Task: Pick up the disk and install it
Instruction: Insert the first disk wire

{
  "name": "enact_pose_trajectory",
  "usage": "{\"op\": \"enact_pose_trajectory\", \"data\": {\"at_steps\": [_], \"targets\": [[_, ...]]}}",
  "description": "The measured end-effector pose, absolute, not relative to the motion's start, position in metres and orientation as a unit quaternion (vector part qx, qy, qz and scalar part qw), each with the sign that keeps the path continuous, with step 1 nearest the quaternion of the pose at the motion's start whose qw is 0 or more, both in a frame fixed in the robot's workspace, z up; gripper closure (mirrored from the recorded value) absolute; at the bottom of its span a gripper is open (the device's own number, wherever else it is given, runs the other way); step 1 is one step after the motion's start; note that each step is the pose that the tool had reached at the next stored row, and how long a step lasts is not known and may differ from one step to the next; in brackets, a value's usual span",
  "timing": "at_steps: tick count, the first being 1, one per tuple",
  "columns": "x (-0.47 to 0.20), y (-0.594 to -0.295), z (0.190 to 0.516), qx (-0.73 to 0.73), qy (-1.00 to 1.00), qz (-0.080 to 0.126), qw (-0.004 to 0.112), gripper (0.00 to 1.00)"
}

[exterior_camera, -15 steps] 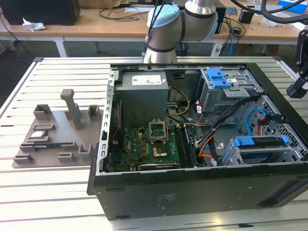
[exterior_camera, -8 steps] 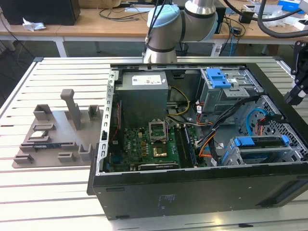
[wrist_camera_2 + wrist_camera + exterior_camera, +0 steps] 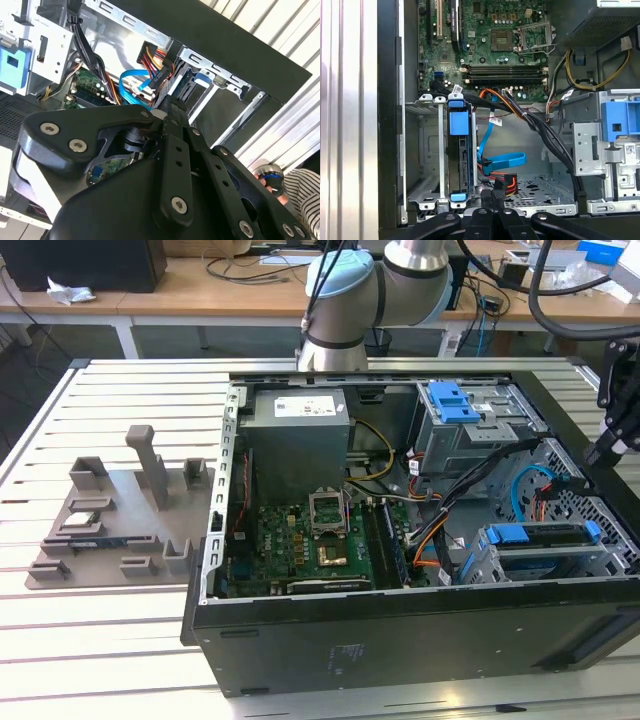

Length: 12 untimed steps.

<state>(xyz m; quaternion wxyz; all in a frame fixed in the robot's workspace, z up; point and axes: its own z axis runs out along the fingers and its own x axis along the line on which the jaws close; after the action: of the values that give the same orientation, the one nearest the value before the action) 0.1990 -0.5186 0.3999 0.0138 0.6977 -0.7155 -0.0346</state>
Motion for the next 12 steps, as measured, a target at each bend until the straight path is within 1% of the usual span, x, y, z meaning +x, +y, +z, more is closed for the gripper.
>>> {"op": "enact_pose_trajectory", "data": {"at_steps": [11, 12], "targets": [[0.1992, -0.5184, 0.3973, 0.698, -0.715, -0.035, 0.014, 0.89], [0.1992, -0.5184, 0.3972, 0.698, -0.715, -0.035, 0.014, 0.83]]}}
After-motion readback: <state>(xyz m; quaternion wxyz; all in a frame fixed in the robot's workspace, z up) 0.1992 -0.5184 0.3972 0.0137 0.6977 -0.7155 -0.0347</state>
